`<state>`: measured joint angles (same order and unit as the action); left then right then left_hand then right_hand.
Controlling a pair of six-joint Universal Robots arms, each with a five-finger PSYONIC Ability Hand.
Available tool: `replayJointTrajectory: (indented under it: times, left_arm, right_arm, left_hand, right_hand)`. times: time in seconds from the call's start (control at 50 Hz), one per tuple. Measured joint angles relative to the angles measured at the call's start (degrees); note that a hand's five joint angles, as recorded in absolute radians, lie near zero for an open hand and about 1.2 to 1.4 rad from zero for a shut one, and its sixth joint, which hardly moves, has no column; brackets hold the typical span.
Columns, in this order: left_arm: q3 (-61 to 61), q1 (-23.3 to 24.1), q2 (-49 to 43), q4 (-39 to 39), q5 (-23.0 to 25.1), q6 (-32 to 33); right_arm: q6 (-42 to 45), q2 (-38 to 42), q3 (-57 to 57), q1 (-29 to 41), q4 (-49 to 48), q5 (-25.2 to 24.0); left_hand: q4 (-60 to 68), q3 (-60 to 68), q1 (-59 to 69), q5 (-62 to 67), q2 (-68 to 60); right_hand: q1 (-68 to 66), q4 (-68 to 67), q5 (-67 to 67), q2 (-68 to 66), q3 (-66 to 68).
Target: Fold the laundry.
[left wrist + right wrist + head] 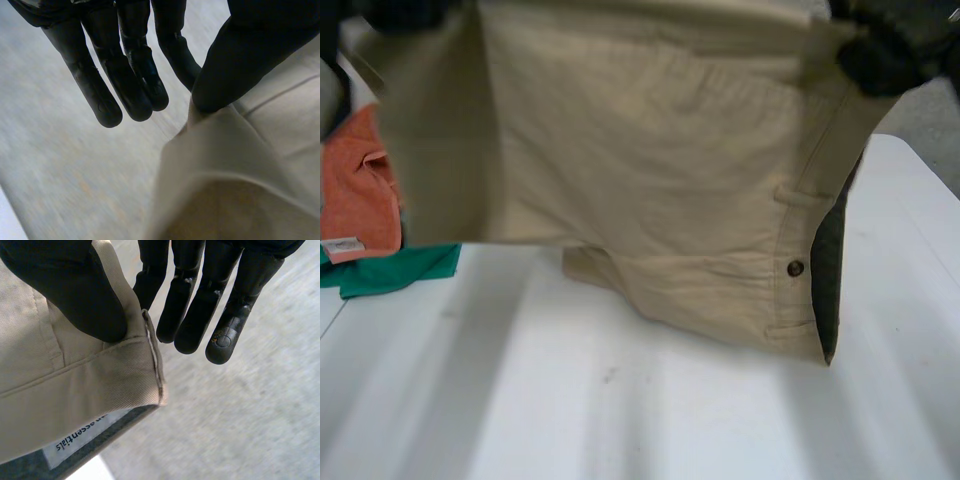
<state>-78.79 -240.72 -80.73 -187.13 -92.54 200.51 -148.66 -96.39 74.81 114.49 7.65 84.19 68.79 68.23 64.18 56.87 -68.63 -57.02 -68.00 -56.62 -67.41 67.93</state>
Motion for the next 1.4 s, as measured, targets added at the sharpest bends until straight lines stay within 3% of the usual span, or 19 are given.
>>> replayJointTrajectory:
  times: [0.18, 0.3, 0.48, 0.5, 0.62, 0.74, 0.76, 0.8, 0.82, 0.84, 0.86, 0.88, 1.08, 1.22, 1.4]
  left_arm:
    - [1.49, 0.58, 6.87, -1.17, -0.34, 0.0]
    - [3.17, 0.68, 5.5, -1.09, 0.13, 0.11]
    - [10.19, 0.66, -12.22, -2.06, 0.91, 1.26]
    - [13.23, 0.66, -18.48, -3.44, 1.06, 2.43]
    - [25.03, 0.5, -36.63, -9.88, 1.21, 8.16]
    - [44.77, -0.26, -58.39, -17.04, 2.5, 14.72]
    - [46.45, -0.36, -60.18, -17.57, 2.95, 15.04]
    - [50.26, -0.64, -64.57, -18.99, 4.53, 15.58]
    - [51.67, -0.75, -66.35, -19.76, 5.4, 15.67]
    - [51.67, -0.75, -66.35, -19.76, 5.4, 15.67]
    - [52.55, -0.83, -67.85, -20.68, 6.28, 15.65]
    - [52.62, -0.88, -68.6, -21.38, 6.77, 15.55]
    - [42.76, -0.71, -63.87, -23.84, 6.95, 13.85]
    - [24.58, -0.16, -51.56, -23.39, 5.19, 11.78]
    - [0.4, 1.46, -36.26, -18.84, 4.6, 8.34]
  right_arm:
    - [-0.25, -6.26, -1.45, -0.33, 2.6, -0.49]
    - [-0.13, -5.29, -3.79, -1.16, 6.37, -1.72]
    - [-0.16, 10.49, -8.79, -3.07, 5.34, -2.45]
    - [-0.23, 15.64, -10.55, -3.1, 2.96, -2.27]
    - [-0.16, 27.87, -14.98, -2.78, -9.36, -0.36]
    - [0.31, 41.4, -19.7, -2.15, -27.66, 2.84]
    - [0.34, 42.43, -20.04, -2.1, -28.68, 2.94]
    - [0.46, 45.71, -21.04, -1.95, -31.24, 3.06]
    - [0.52, 47.14, -21.45, -1.9, -31.96, 3.05]
    - [0.52, 47.14, -21.45, -1.9, -31.96, 3.05]
    - [0.6, 48.75, -21.82, -1.83, -32.32, 3.02]
    - [0.65, 49.61, -21.92, -1.8, -32.04, 2.99]
    - [0.71, 46.07, -18.58, -1.91, -23.8, 3.54]
    - [0.75, 35.64, -9.39, -2.68, -14.36, 3.02]
    - [0.66, 30.73, 0.24, -6.11, -2.27, -0.25]
  left_hand:
    - [0.01, 0.01, 0.6, 0.0, -0.01]
    - [0.01, 0.06, 0.6, 0.0, -0.06]
    - [0.02, 0.09, 0.6, 0.0, -0.07]
    - [0.02, 0.09, 0.6, 0.0, -0.07]
    - [0.03, 0.13, 0.84, 0.0, -0.16]
    - [-0.26, -0.14, 0.53, -0.2, 0.11]
    - [-3.28, -3.03, -1.64, -2.45, 3.88]
    - [-19.89, -20.57, -20.03, -18.69, 20.95]
    - [-19.89, -20.57, -20.03, -18.69, 20.95]
    - [-19.89, -20.57, -20.03, -18.69, 20.95]
    - [-44.59, -43.46, -46.06, -43.2, 45.21]
    - [-53.5, -52.31, -52.19, -51.25, 53.48]
    - [-57.15, -56.11, -53.11, -54.24, 56.88]
    - [-57.15, -56.11, -53.11, -54.24, 56.89]
    - [-57.0, -55.95, -52.86, -54.05, 56.73]
  right_hand:
    - [0.0, 0.0, 0.0, 0.0, 0.0]
    - [0.0, -0.02, 0.0, 0.0, 0.0]
    - [0.0, -0.04, -0.02, 0.0, 0.0]
    - [0.0, -0.04, -0.02, 0.0, 0.0]
    - [0.0, -0.06, 0.01, -0.36, 0.0]
    - [3.7, 4.04, 2.9, 4.42, -4.05]
    - [10.19, 10.43, 8.94, 9.96, -10.47]
    - [31.8, 32.46, 30.17, 33.66, -32.62]
    - [38.9, 41.41, 39.27, 41.71, -41.67]
    - [38.9, 41.41, 39.27, 41.71, -41.67]
    - [44.31, 51.56, 49.49, 51.84, -52.15]
    - [45.25, 53.92, 51.94, 53.86, -54.39]
    - [45.34, 54.55, 52.91, 54.71, -55.6]
    - [45.34, 54.55, 52.91, 54.71, -55.6]
    - [45.34, 54.55, 52.91, 54.71, -55.6]
